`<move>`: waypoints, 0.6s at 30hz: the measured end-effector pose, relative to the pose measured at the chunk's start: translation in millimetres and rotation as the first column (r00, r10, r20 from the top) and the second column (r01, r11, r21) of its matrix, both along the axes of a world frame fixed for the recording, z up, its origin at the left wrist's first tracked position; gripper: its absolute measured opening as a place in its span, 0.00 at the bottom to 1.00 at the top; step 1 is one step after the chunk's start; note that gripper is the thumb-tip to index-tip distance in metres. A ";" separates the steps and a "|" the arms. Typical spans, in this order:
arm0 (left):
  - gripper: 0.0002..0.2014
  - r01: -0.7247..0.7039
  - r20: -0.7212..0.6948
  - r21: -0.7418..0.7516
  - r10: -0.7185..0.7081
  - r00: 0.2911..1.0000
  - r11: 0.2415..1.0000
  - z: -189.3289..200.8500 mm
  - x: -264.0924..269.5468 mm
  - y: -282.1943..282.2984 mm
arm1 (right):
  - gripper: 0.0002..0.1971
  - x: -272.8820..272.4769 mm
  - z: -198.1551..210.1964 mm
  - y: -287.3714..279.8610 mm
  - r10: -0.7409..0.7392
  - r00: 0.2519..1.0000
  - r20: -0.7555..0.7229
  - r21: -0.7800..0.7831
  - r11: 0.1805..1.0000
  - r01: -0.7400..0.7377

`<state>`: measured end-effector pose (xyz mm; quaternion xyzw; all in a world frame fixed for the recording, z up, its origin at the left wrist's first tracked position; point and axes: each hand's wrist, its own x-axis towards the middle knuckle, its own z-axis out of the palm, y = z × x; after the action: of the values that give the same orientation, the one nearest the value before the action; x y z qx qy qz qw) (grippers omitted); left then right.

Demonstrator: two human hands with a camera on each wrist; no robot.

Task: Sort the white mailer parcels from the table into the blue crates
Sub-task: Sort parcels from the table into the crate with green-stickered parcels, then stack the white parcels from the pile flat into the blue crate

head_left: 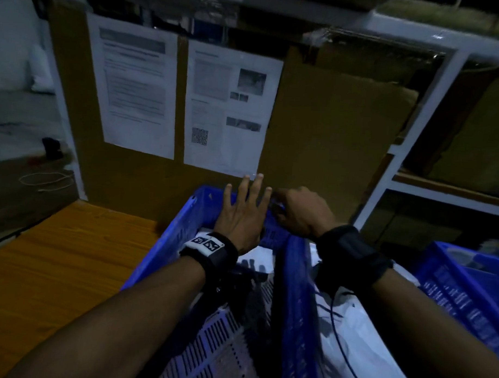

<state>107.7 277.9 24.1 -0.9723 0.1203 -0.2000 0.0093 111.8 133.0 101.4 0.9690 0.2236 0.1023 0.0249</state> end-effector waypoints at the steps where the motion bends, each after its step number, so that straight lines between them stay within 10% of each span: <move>1: 0.44 0.015 0.026 0.005 -0.015 1.000 1.000 9.4 -5.2 -12.9 | 0.15 -5.3 7.3 -15.6 0.008 1.000 0.011 0.002 1.000 -0.008; 18: 0.35 0.085 -0.206 0.192 -0.045 0.978 0.978 31.4 -86.9 -266.1 | 0.24 -84.4 -76.9 -303.3 -0.086 0.990 -0.115 -0.221 0.973 0.059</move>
<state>20.9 11.9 55.6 -0.9771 0.1721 -0.0884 0.0882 27.3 -170.3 24.5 0.9724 0.1992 0.0162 0.1206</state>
